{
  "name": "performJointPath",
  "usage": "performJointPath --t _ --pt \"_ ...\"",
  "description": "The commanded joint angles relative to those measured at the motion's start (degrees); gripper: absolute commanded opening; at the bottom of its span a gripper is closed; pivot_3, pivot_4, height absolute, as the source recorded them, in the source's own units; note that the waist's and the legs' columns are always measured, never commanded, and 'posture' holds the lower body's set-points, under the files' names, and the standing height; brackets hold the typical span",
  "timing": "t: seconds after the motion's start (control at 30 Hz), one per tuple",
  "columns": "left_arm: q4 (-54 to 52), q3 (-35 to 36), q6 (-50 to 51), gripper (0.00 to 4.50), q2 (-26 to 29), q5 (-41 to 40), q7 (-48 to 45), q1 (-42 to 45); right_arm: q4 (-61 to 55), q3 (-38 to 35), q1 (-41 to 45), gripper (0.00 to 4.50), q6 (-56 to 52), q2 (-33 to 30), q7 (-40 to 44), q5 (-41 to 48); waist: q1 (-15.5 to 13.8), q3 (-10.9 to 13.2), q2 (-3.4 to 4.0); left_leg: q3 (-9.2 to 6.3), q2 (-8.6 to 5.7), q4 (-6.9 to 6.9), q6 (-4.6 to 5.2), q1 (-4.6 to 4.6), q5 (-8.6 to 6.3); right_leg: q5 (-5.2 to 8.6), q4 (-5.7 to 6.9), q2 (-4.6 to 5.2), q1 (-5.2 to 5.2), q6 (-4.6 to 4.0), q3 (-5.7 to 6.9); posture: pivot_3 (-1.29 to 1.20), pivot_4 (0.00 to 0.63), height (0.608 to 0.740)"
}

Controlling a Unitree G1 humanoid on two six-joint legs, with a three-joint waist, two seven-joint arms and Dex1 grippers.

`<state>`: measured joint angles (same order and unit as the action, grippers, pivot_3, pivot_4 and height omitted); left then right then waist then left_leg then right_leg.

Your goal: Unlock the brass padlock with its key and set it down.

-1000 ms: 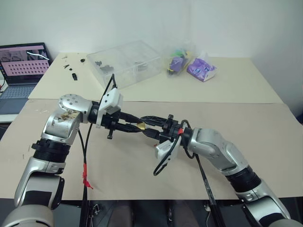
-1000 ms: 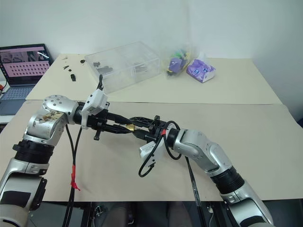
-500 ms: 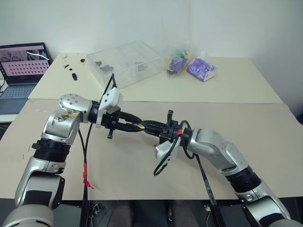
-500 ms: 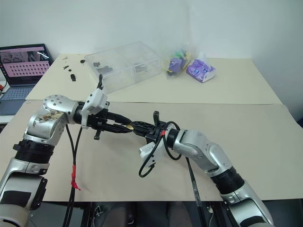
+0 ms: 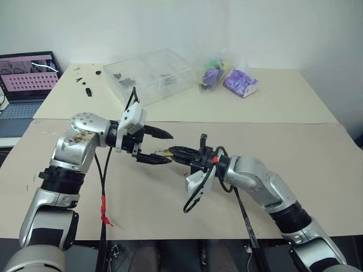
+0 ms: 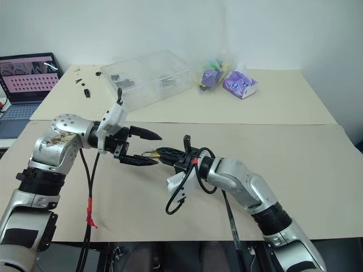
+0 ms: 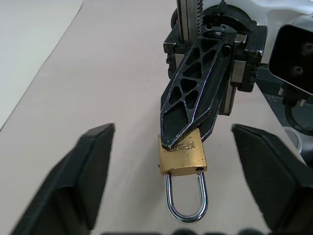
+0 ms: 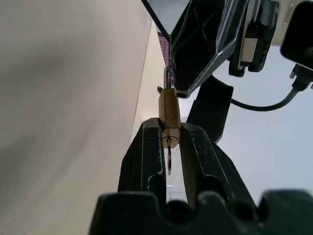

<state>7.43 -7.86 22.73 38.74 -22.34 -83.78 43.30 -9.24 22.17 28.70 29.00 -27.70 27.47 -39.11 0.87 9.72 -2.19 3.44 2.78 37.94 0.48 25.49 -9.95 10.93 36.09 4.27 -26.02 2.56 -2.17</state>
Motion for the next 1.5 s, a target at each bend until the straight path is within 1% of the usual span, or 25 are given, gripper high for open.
performJointPath --t 0.03,0.13,0.2,0.33,0.37,0.4,0.43,0.53,0.57,0.6,0.63,0.7,0.73,0.77,1.1,1.5 --pt "-3.47 2.82 2.53 4.44 1.88 -2.32 0.47 1.19 -1.51 -0.93 0.07 0.11 -0.75 0.31 -0.27 1.45 0.03 0.00 0.00 0.00 0.00 0.00 0.00 0.00 0.00 0.00 0.00 0.00 0.00 0.00 0.00 0.00 0.150 0.726" --pt "-2.10 7.13 8.57 4.44 1.90 -6.97 2.92 3.47 -0.62 -1.54 0.11 0.11 -1.38 0.17 -0.97 1.16 0.06 0.00 0.00 -0.01 0.00 0.00 0.00 0.00 0.00 -0.01 0.00 0.00 0.00 0.02 0.00 0.00 0.150 0.726" --pt "-1.14 8.90 11.29 4.44 2.14 -8.53 4.47 4.48 -0.46 -1.88 0.15 0.11 -1.76 0.07 -1.26 0.94 0.06 0.00 0.00 -0.02 0.01 0.00 0.00 0.00 0.00 -0.01 0.01 -0.01 0.00 0.03 0.02 0.00 0.150 0.726" --pt "1.11 7.52 7.94 4.44 4.40 -4.73 4.31 3.11 -0.32 -3.20 0.06 0.11 -3.18 -0.23 -1.67 1.05 0.11 0.00 0.00 0.00 0.00 0.00 0.00 -0.05 0.00 -0.01 0.00 0.00 0.03 0.03 0.00 0.00 0.150 0.726" --pt "1.23 6.90 7.62 4.05 4.91 -4.04 4.07 2.53 -0.43 -3.70 0.00 0.11 -3.77 -0.30 -1.86 1.04 0.11 0.00 0.00 0.00 0.00 0.00 0.00 -0.04 0.00 -0.01 0.00 0.00 0.02 0.02 0.01 0.00 0.150 0.726" --pt "1.17 6.59 7.73 3.92 5.31 -3.72 3.89 2.02 -0.76 -4.14 -0.10 0.11 -4.43 -0.32 -1.94 1.06 0.12 0.00 0.00 0.00 0.00 0.00 0.00 -0.04 0.00 -0.01 0.00 0.00 0.02 0.02 0.00 0.00 0.150 0.726" --pt "1.13 6.61 8.10 3.61 5.40 -3.87 3.86 1.75 -1.06 -4.46 -0.20 0.11 -4.99 -0.29 -2.02 1.11 0.12 0.00 0.00 0.00 0.00 0.00 0.00 -0.04 0.00 -0.01 0.00 0.00 0.02 0.02 0.00 0.00 0.150 0.726" --pt "1.01 6.56 7.20 2.51 5.16 -3.82 3.84 1.40 -1.87 -5.10 -0.52 0.11 -6.28 -0.11 -2.04 0.94 0.07 0.01 -0.01 0.00 0.01 0.00 -0.01 -0.03 0.00 0.00 0.01 0.00 0.01 0.01 0.01 0.00 0.150 0.726" --pt "1.02 6.51 7.01 2.32 5.09 -3.87 3.74 1.34 -2.22 -5.23 -0.63 0.11 -6.61 -0.09 -1.95 0.97 0.02 0.01 -0.01 0.00 0.01 0.00 -0.01 -0.03 0.00 0.00 0.01 0.00 0.01 0.01 0.02 0.00 0.150 0.726" --pt "1.10 6.50 6.93 1.83 4.99 -3.98 3.63 1.36 -2.55 -5.30 -0.73 0.11 -6.86 -0.08 -1.85 1.02 -0.03 0.01 -0.01 0.00 0.01 0.00 -0.01 -0.03 0.00 0.01 0.01 0.00 0.01 -0.01 0.01 0.00 0.150 0.726" --pt "1.43 6.27 6.38 1.52 4.84 -3.64 3.64 1.48 -2.95 -5.32 -0.86 0.11 -7.07 -0.09 -1.75 1.04 -0.04 0.01 -0.01 0.00 0.01 0.00 -0.01 -0.03 0.00 0.01 0.01 0.00 0.01 -0.01 0.02 0.00 0.150 0.726" --pt "2.19 5.72 5.29 0.76 4.48 -2.84 3.71 1.85 -3.78 -5.22 -1.19 0.11 -7.39 -0.13 -1.52 1.11 -0.02 0.01 -0.01 0.00 0.01 0.00 -0.01 -0.02 0.00 0.01 0.00 0.00 0.01 -0.01 0.01 0.00 0.150 0.726" --pt "2.66 5.43 4.94 0.51 4.14 -2.49 3.84 2.22 -4.31 -5.08 -1.44 0.11 -7.48 -0.16 -1.40 1.16 -0.02 0.01 -0.01 0.01 0.00 0.00 -0.01 -0.02 0.00 0.00 0.00 0.01 0.01 -0.01 0.01 0.00 0.150 0.726" --pt "2.99 5.27 4.75 0.07 3.88 -2.34 3.89 2.51 -4.70 -4.93 -1.63 0.11 -7.46 -0.20 -1.32 1.22 -0.03 0.01 -0.01 0.01 0.00 0.00 -0.01 -0.02 0.00 0.00 0.00 0.00 0.01 -0.01 0.01 0.00 0.150 0.726" --pt "3.72 2.86 4.59 0.07 0.09 -2.29 2.71 5.58 -5.19 -4.19 -1.47 0.11 -7.59 0.18 -1.33 0.31 -0.04 0.00 -0.01 0.01 0.00 0.00 -0.01 -0.02 0.00 -0.01 0.00 0.00 0.02 0.01 0.01 0.00 0.150 0.726" --pt "4.56 2.52 4.38 0.07 -0.09 -1.87 1.81 5.71 -7.21 -5.10 -0.79 0.11 -6.74 -0.19 -2.41 -0.20 0.06 0.01 -0.01 0.00 0.00 0.00 -0.01 -0.02 0.00 -0.01 0.01 -0.01 0.02 0.02 0.00 0.00 0.150 0.726"
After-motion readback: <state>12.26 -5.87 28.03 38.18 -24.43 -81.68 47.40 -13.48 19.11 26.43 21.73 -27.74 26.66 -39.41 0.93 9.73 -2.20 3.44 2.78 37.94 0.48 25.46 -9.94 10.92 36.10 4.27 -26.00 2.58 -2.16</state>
